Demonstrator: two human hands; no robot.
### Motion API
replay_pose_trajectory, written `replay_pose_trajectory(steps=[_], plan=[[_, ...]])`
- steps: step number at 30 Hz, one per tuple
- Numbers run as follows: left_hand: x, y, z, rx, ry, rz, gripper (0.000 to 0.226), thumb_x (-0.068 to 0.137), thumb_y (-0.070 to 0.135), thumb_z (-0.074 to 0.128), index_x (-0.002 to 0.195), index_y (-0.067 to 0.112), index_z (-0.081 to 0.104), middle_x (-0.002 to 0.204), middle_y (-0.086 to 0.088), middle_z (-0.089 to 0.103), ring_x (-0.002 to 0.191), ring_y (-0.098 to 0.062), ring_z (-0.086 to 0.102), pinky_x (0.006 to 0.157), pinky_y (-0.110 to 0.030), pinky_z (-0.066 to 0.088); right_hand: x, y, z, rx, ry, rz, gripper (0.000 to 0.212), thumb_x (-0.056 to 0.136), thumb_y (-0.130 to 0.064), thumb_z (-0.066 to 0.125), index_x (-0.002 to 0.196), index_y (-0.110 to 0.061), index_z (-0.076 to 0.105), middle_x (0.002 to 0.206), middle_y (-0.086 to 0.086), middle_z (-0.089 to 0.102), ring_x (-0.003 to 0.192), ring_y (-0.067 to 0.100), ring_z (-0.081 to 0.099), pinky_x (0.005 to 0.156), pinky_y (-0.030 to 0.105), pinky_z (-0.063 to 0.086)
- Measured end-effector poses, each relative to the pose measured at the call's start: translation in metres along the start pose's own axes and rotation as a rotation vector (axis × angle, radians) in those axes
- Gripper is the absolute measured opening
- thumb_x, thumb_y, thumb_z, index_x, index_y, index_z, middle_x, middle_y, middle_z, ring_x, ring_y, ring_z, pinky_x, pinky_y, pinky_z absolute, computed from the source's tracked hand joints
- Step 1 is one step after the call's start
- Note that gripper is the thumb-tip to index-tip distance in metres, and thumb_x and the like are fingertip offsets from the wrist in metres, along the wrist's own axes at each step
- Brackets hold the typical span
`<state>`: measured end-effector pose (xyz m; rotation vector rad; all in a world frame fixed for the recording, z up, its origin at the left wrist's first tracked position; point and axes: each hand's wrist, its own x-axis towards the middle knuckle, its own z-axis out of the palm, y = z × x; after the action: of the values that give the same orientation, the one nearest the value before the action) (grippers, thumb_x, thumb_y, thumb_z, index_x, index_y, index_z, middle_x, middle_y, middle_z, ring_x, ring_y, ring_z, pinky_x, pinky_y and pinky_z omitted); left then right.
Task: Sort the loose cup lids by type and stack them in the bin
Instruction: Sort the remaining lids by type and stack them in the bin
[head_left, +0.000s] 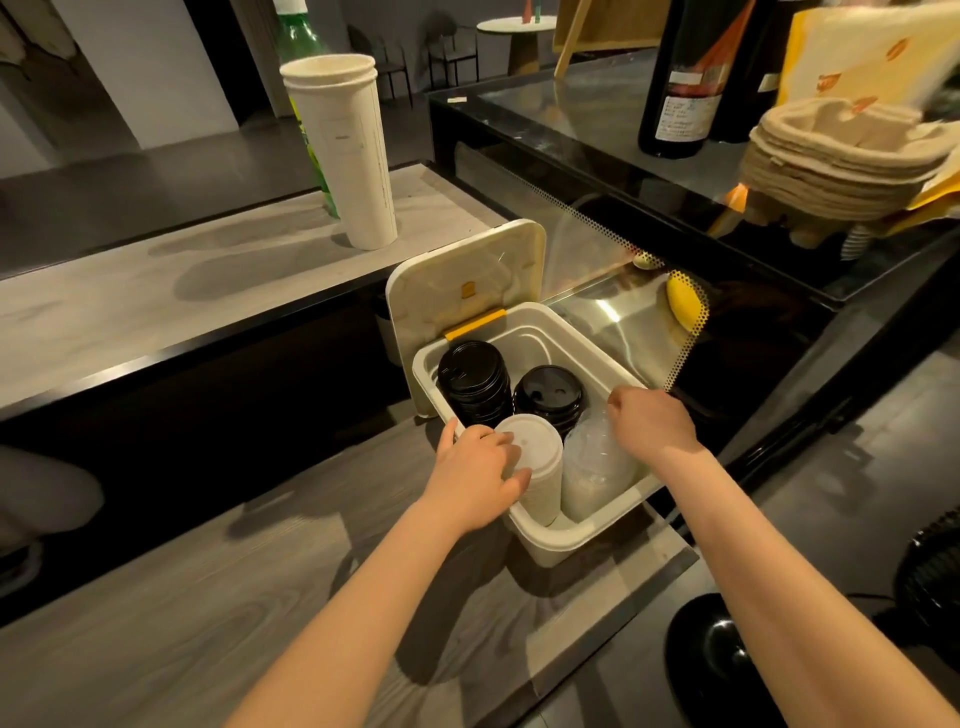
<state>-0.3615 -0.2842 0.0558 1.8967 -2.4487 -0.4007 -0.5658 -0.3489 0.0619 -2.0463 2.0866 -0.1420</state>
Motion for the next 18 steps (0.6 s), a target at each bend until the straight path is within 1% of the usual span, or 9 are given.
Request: replay_pose_trajectory(steps=[4, 7, 8, 10, 13, 15, 16, 18], plan=[[-0.001, 0.001, 0.0, -0.002, -0.002, 0.002, 0.047, 0.096, 0.046, 0.035, 0.133, 0.023, 0.052, 0.145, 0.007, 0.041, 0.135, -0.015, 0.029, 0.115, -0.048, -0.005, -0.009, 0.0, 0.015, -0.024, 0.003, 0.024, 0.028, 0.096, -0.013, 0.035, 0.115, -0.014, 0.055, 0.103, 0.011, 0.064, 0.091, 0.03, 0.06, 0.065, 0.03, 0.041], [-0.002, 0.001, -0.001, 0.015, -0.003, 0.003, 0.048, 0.096, 0.046, 0.034, 0.134, 0.022, 0.051, 0.146, 0.007, 0.04, 0.135, -0.015, 0.028, 0.115, -0.048, -0.005, -0.013, 0.0, 0.015, 0.048, 0.104, 0.005, 0.026, 0.096, -0.014, 0.038, 0.114, -0.012, 0.056, 0.105, 0.011, 0.064, 0.092, 0.03, 0.06, 0.065, 0.029, 0.04], [-0.002, 0.001, -0.002, 0.023, -0.008, 0.004, 0.049, 0.096, 0.046, 0.034, 0.134, 0.02, 0.051, 0.146, 0.006, 0.04, 0.136, -0.016, 0.027, 0.115, -0.048, -0.004, -0.015, 0.0, 0.013, 0.07, 0.137, -0.016, 0.026, 0.097, -0.018, 0.04, 0.116, -0.011, 0.056, 0.109, 0.01, 0.063, 0.097, 0.03, 0.06, 0.068, 0.03, 0.042], [-0.001, 0.001, -0.004, 0.022, 0.0, 0.004, 0.051, 0.096, 0.047, 0.036, 0.134, 0.016, 0.05, 0.147, 0.004, 0.039, 0.139, -0.017, 0.024, 0.115, -0.048, -0.002, -0.021, -0.002, 0.01, 0.104, 0.159, -0.081, 0.031, 0.098, -0.026, 0.042, 0.123, -0.012, 0.055, 0.12, 0.009, 0.06, 0.109, 0.029, 0.055, 0.08, 0.035, 0.046], [-0.007, -0.005, -0.009, -0.037, 0.114, -0.032, 0.052, 0.095, 0.048, 0.039, 0.138, 0.02, 0.044, 0.151, 0.003, 0.033, 0.144, -0.016, 0.015, 0.116, -0.048, 0.004, -0.033, -0.016, 0.004, 0.136, 0.128, -0.18, 0.042, 0.099, -0.033, 0.041, 0.138, -0.016, 0.044, 0.139, 0.001, 0.05, 0.128, 0.022, 0.042, 0.098, 0.035, 0.038], [-0.017, -0.015, -0.014, -0.06, 0.203, -0.085, 0.053, 0.095, 0.048, 0.039, 0.141, 0.023, 0.038, 0.152, 0.004, 0.03, 0.145, -0.016, 0.013, 0.116, -0.047, 0.006, -0.039, -0.032, 0.0, 0.154, 0.097, -0.241, 0.046, 0.1, -0.035, 0.04, 0.142, -0.019, 0.039, 0.145, -0.003, 0.044, 0.134, 0.018, 0.036, 0.103, 0.033, 0.033], [-0.024, -0.022, -0.016, -0.065, 0.239, -0.116, 0.053, 0.096, 0.048, 0.038, 0.143, 0.023, 0.036, 0.153, 0.004, 0.03, 0.145, -0.016, 0.013, 0.116, -0.047, 0.006, -0.041, -0.041, 0.0, 0.161, 0.1, -0.283, 0.046, 0.099, -0.035, 0.041, 0.142, -0.019, 0.04, 0.145, -0.004, 0.044, 0.134, 0.017, 0.037, 0.104, 0.033, 0.033], [-0.04, -0.037, -0.023, -0.074, 0.29, -0.191, 0.054, 0.096, 0.048, 0.037, 0.144, 0.023, 0.035, 0.153, 0.004, 0.029, 0.145, -0.016, 0.013, 0.116, -0.045, 0.007, -0.046, -0.063, 0.002, 0.188, 0.134, -0.376, 0.044, 0.098, -0.033, 0.046, 0.138, -0.017, 0.045, 0.139, -0.002, 0.05, 0.13, 0.019, 0.042, 0.102, 0.034, 0.036]])
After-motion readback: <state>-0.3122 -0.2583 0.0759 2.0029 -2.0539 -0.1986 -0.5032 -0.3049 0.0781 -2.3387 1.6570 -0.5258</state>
